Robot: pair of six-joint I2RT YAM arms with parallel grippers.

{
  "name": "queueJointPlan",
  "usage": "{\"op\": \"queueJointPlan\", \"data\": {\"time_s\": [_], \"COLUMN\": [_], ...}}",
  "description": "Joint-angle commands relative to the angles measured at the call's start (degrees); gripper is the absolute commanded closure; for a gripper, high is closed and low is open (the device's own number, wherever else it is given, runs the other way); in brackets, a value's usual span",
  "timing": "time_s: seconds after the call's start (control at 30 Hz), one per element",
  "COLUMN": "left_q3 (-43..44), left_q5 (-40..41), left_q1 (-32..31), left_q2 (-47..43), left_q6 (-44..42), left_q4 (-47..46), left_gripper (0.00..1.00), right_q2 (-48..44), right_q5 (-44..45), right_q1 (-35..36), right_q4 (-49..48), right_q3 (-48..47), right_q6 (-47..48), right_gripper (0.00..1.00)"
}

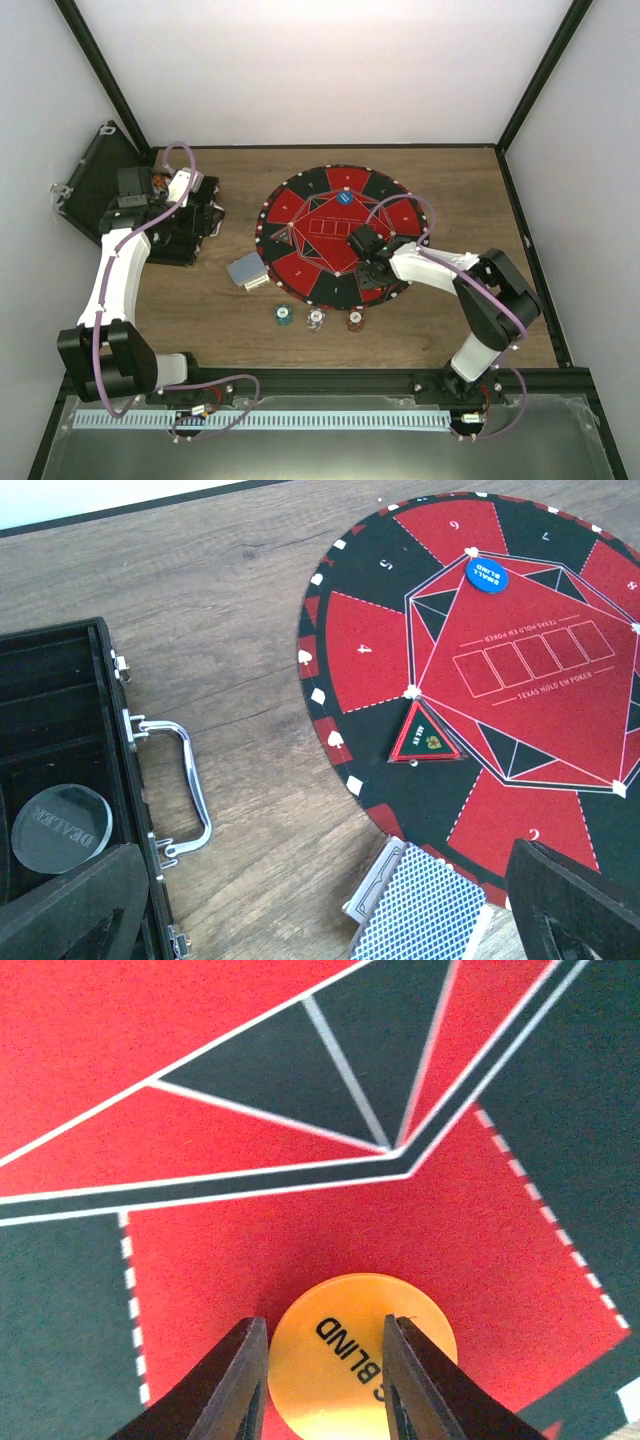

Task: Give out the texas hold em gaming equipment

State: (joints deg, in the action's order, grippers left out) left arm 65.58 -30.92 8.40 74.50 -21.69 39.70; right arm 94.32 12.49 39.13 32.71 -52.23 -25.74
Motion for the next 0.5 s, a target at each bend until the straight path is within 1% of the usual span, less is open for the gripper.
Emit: {"op": "queueJointPlan", "data": {"time_s": [0.0,0.13,0.23,0.33,0.47], "left_q3": [2.0,2.1,2.0,2.1,2.6], "left_q5": [-0.1,-0.2,-0.2,0.0,0.6], "left_q1": [0.4,0.4,0.4,0.4,0.5], "left_q2": [-0.6,-0.4,-0.4,-0.5,-0.5], "left_q6": [-0.3,-0.3,-0.1,0.1,-0.2], "left_q4": [0.1,0.2,0.2,0.6,1.8], "left_gripper": [0.00,0.00,0.00,0.00,0.00], "right_q2": [1.9,1.9,0.2,-2.6,-3.7], "right_q5": [3.4,3.9,4.3,4.5,1.8], "right_q1": [-3.3,-3.8,-3.5,-0.8,6.2], "right_q4": [1.3,2.0,3.9,6.2,9.4], "right_q3": [0.0,-2.1,-4.6,-8.7,-16.4], "right_q6": [0.8,1.5,1.9,2.6,2.7], "right_gripper": [0.66,0.67,0.67,0.61,0.50]}}
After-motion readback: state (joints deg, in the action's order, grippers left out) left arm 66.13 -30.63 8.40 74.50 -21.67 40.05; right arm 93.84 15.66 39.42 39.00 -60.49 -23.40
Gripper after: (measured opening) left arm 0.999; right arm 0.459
